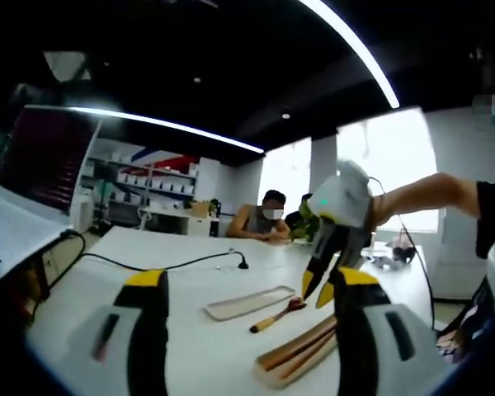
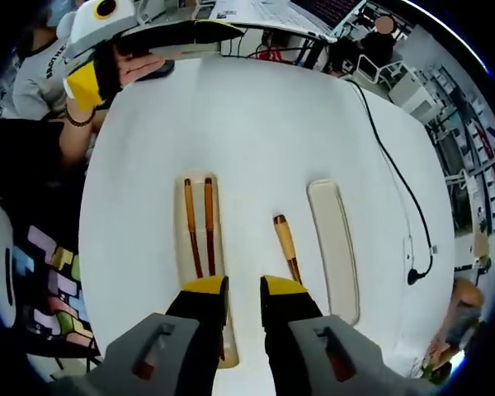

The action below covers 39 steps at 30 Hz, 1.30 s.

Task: Arrange the utensils inside the cutlery case until each visible utensil rests in its matching compartment.

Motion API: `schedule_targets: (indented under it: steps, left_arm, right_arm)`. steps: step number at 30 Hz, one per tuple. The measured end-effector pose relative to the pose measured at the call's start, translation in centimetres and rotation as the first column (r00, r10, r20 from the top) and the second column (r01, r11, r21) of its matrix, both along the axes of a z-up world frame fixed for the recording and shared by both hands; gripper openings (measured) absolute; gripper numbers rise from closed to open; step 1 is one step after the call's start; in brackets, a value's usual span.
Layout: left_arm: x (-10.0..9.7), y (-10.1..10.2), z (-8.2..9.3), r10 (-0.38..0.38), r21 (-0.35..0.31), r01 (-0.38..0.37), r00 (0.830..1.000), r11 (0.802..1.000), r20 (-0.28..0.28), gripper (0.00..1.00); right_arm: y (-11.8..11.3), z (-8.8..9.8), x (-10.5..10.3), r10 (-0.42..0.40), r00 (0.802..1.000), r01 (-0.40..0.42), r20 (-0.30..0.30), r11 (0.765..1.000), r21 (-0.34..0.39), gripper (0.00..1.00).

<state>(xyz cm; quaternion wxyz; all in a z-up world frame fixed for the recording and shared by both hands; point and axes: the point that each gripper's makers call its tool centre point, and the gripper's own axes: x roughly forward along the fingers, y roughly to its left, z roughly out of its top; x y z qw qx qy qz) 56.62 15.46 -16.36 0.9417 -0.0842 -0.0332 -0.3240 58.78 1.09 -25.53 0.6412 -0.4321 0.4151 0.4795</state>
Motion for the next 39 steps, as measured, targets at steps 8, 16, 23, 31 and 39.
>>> schedule_targets:
  steps: [8,16,23,31,39]
  left_arm:
    - [1.5,-2.3,-0.3,-0.034,0.086,0.036,0.999,0.996,-0.023,0.79]
    - [2.6,-5.2,-0.8,-0.120,0.197,0.133,0.990,0.971,-0.077,0.78]
    - [3.7,-7.9,-2.1,-0.179,0.304,0.215,0.974,0.928,-0.141,0.76]
    - [4.2,-11.2,-3.7,-0.235,0.431,0.291,0.955,0.854,-0.179,0.79]
    - [5.9,-13.1,-6.1,-0.252,0.505,0.348,0.935,0.790,-0.249,0.70]
  right_arm:
    - [-1.8,0.6,1.3,-0.002,0.998,0.000,0.058,0.999,0.040,0.21]
    - [-3.4,0.5,1.8,0.000,0.997,-0.004,0.081,0.999,0.047,0.20]
    - [-5.9,0.1,2.3,-0.004,0.993,-0.005,0.115,0.997,0.080,0.22]
    - [-8.6,-2.1,2.5,-0.011,0.985,0.000,0.172,0.998,0.061,0.22]
    - [-9.5,-3.0,3.2,-0.047,0.977,0.011,0.208,0.985,0.173,0.22]
